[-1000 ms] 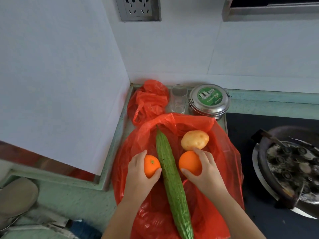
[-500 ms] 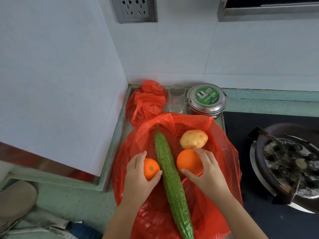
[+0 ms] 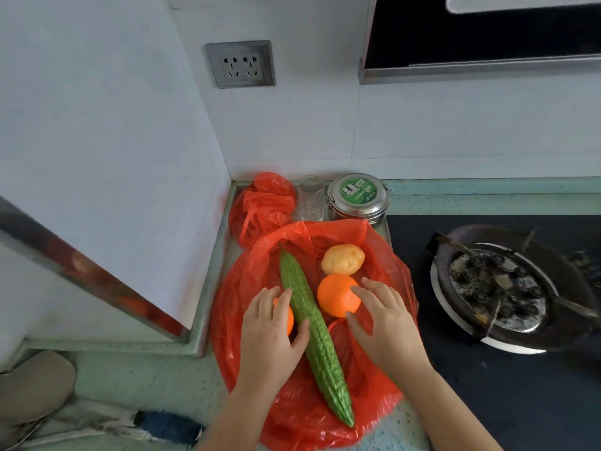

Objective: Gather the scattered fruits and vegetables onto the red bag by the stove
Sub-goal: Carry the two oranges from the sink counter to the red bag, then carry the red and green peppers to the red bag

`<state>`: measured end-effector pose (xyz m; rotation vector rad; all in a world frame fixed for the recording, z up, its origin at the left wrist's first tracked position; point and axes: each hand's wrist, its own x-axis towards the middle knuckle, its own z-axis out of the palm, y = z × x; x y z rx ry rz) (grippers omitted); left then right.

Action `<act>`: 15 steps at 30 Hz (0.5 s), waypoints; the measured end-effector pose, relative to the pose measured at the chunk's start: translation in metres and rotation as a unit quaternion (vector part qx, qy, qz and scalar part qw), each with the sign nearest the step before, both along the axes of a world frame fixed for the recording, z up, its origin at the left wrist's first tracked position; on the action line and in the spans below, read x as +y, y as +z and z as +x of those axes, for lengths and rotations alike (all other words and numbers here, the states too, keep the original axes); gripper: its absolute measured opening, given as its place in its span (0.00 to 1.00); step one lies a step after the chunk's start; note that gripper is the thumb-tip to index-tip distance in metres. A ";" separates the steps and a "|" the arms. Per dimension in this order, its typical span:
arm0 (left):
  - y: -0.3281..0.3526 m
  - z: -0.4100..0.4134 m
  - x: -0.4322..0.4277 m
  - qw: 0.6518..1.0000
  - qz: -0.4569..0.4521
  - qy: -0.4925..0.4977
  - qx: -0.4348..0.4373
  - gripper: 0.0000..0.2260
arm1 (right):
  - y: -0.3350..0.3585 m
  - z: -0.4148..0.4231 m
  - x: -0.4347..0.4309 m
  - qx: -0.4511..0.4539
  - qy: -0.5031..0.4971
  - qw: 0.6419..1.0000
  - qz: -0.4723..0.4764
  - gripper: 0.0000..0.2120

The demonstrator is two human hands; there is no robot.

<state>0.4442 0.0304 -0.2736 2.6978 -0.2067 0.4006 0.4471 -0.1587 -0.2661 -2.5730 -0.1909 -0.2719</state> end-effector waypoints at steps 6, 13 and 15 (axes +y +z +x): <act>0.022 -0.028 -0.009 0.995 0.018 -0.076 -0.056 0.20 | 0.027 -0.040 0.010 -0.037 -0.041 0.998 -0.035 0.18; 0.051 -0.066 -0.011 0.977 -0.030 -0.166 -0.133 0.16 | 0.055 -0.105 0.023 -0.061 -0.136 0.988 -0.048 0.20; 0.054 -0.079 -0.011 0.969 -0.052 -0.194 -0.143 0.16 | 0.062 -0.127 0.030 -0.075 -0.163 0.983 -0.045 0.20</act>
